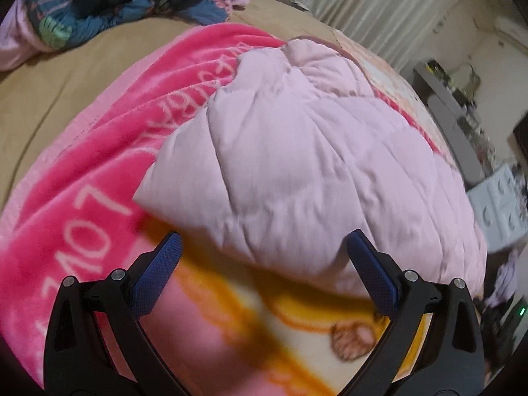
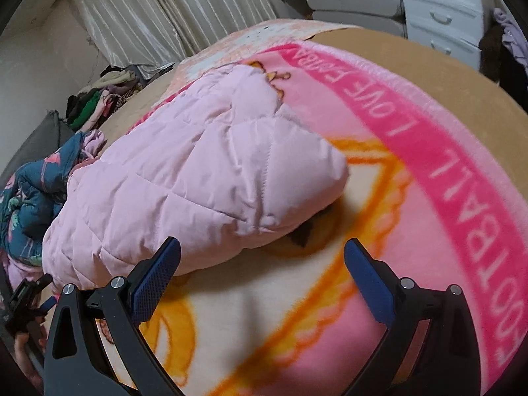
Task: Fold large clothes
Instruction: 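Push both tools under the jacket edge and lift it over itself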
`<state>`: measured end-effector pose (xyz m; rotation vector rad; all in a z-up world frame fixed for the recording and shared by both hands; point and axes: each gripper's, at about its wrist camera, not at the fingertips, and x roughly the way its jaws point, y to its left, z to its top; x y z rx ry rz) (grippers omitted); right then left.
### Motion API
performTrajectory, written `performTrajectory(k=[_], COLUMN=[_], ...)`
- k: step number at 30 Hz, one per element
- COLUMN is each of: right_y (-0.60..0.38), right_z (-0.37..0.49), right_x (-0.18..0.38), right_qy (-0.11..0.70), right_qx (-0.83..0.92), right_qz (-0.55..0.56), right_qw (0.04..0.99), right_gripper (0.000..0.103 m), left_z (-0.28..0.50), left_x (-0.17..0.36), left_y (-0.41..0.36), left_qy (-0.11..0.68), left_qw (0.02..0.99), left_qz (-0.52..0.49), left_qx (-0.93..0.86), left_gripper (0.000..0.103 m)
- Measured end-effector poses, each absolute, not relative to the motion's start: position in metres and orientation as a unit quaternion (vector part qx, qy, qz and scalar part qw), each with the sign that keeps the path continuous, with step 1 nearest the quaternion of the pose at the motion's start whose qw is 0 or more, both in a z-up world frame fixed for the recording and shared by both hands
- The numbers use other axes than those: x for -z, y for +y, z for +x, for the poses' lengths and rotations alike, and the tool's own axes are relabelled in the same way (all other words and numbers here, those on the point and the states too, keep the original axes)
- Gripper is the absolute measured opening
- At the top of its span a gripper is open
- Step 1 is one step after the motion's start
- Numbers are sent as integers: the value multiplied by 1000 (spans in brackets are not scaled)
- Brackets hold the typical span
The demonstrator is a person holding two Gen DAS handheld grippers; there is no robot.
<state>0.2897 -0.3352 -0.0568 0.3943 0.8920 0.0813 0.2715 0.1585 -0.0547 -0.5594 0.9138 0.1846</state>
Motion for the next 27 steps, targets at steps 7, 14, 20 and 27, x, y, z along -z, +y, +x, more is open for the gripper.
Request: performTrajectory(k=[7, 14, 20, 27], right_y=[-336, -339, -341, -336], right_z=[308, 330, 345, 362], right_x=[64, 74, 94, 97], right_qy=[423, 418, 408, 400], right_qx=[-51, -63, -79, -79], right_qz=[221, 270, 329, 332], right_qw=[877, 865, 848, 850], right_gripper=[99, 99, 99, 99], left_z=[297, 310, 313, 320], left_x=[73, 84, 88, 91], left_y=[166, 164, 163, 162], left_qy=[436, 432, 423, 417], left_qw=[835, 836, 841, 843], left_qz=[-321, -326, -326, -330], left_qx=[-92, -92, -86, -82], left_gripper=[95, 95, 95, 95])
